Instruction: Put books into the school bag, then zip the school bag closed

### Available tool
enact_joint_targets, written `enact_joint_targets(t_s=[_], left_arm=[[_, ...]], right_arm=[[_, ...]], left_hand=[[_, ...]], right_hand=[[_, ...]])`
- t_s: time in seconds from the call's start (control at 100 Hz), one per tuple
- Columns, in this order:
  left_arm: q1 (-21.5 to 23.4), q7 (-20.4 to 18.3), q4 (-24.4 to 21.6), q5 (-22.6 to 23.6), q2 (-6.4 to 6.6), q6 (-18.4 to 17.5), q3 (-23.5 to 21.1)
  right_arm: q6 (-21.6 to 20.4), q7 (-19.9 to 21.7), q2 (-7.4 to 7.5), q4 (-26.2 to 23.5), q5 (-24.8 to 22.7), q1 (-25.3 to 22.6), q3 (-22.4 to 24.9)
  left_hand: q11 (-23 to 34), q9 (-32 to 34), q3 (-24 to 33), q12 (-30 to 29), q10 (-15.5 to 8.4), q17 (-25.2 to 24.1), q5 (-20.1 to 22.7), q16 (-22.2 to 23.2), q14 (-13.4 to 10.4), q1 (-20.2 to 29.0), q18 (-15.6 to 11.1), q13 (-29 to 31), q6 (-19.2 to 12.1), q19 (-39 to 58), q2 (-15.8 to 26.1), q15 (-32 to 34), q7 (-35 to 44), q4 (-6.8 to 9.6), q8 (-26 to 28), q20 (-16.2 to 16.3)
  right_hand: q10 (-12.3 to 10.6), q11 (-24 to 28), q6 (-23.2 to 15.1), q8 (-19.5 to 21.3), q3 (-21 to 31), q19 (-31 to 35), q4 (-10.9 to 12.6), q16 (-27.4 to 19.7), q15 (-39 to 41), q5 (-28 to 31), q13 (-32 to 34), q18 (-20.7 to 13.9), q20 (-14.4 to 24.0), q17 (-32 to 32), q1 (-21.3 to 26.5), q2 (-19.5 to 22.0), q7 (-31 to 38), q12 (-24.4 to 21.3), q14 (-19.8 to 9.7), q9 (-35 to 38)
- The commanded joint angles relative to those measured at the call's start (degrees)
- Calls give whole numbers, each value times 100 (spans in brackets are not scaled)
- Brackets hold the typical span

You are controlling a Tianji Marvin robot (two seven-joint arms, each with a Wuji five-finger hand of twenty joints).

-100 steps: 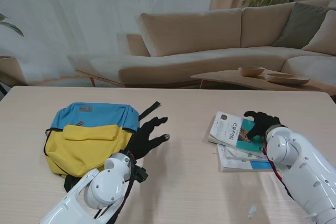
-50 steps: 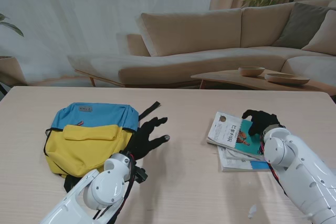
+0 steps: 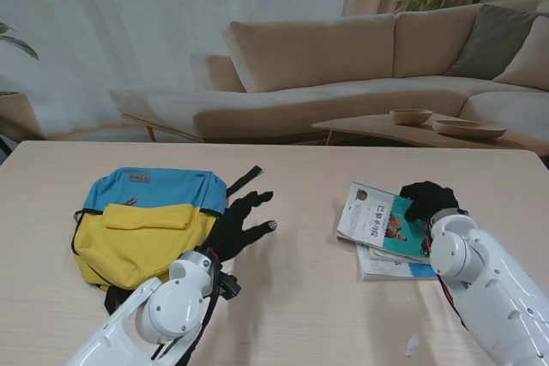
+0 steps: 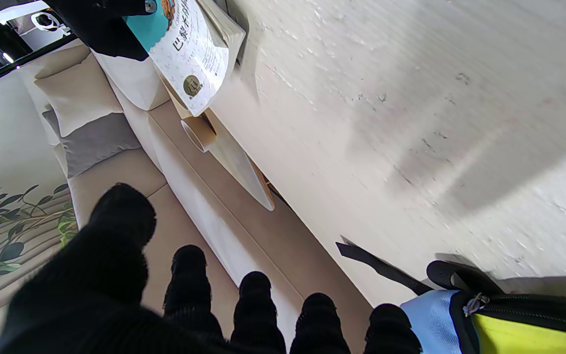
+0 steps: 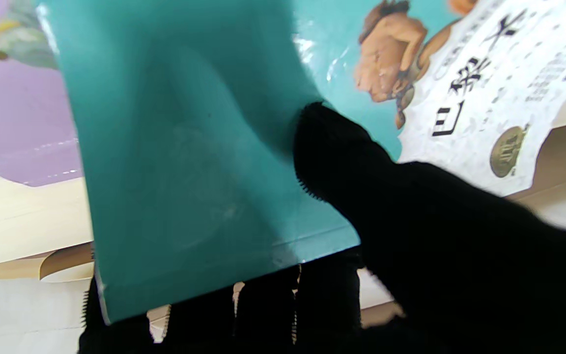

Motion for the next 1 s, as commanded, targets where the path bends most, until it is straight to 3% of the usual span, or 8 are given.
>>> enact_joint_targets(t_s=[0.0,0.2,0.26,0.28,0.31,0.58,0.8,0.99], left_arm=[[61,-69,-82,10,-21,-21,-20],[77,-66,-100,8,-20,-27,-34],[80,-63,-106,4,-21,-26,-36],[82,-64,-109,4,-20,-27,-38],[88,-65,-116,5,-19,-31,-42],[137,-128,-230,2,9,-88,-120],[165,-163,-335,-33,22,-135,-235],[222,-160,-400,-33,39,-338,-377]], right_arm=[[5,86,-75,-161,80,-165,44],[85,73,-122,-690,248,-486,316],[112,-32,-168,-834,416,-584,390],[105,-82,-188,-877,505,-616,416],[99,-156,-222,-960,648,-669,454],[-61,-144,-254,-1715,825,-1066,760],[-310,-177,-285,-2342,999,-1313,938],[-431,-47,-280,-2794,1148,-1413,932]], left_hand=[[-104,-182,108,70,-123,-21,-190,-93,-226,40,-197,-110,-53,-185,-76,-102,-71,56,24,-154],[-102,-182,111,80,-131,-22,-193,-93,-225,32,-193,-110,-56,-183,-80,-100,-57,54,37,-163],[-101,-181,119,82,-124,-21,-187,-94,-221,41,-196,-113,-55,-183,-80,-102,-50,55,41,-165],[-101,-181,117,83,-125,-21,-189,-94,-218,37,-197,-113,-55,-183,-82,-101,-48,54,42,-165],[-102,-182,119,84,-119,-22,-191,-94,-217,37,-196,-113,-45,-183,-78,-102,-46,54,43,-166],[-91,-174,128,95,-104,-21,-186,-82,-203,55,-190,-110,-29,-178,-80,-94,-10,54,60,-168],[83,-67,205,152,8,-19,-163,32,-134,126,-177,-97,53,-157,-60,-54,213,56,146,-124],[483,30,421,210,177,-49,-224,543,16,148,-105,-92,253,-24,-235,68,807,25,410,270]], right_hand=[[-368,808,-836,640,423,174,395,88,152,672,24,106,103,-64,120,466,880,451,-18,376],[-191,899,-270,2115,1629,335,928,328,109,443,-271,-31,221,-282,123,-164,912,1269,157,40],[-98,967,-124,2575,1689,402,1383,522,105,315,-375,-58,261,-406,116,-145,1155,1621,194,-77],[59,979,59,2826,1689,432,1745,695,80,339,-433,-66,283,-518,216,-156,1260,1857,304,-109],[228,1015,224,2965,1690,454,1931,835,93,358,-494,-57,297,-608,316,-139,1353,2015,418,-145],[659,1129,478,3676,1692,899,3262,1556,184,631,-330,-15,526,-534,328,-26,1573,2581,680,13],[754,1187,454,3878,1693,1084,3750,1650,305,845,-158,14,659,-395,325,-62,1518,2562,754,154],[679,1168,367,3986,1693,1083,3610,1625,309,830,-168,0,685,-377,266,15,1421,2531,702,116]])
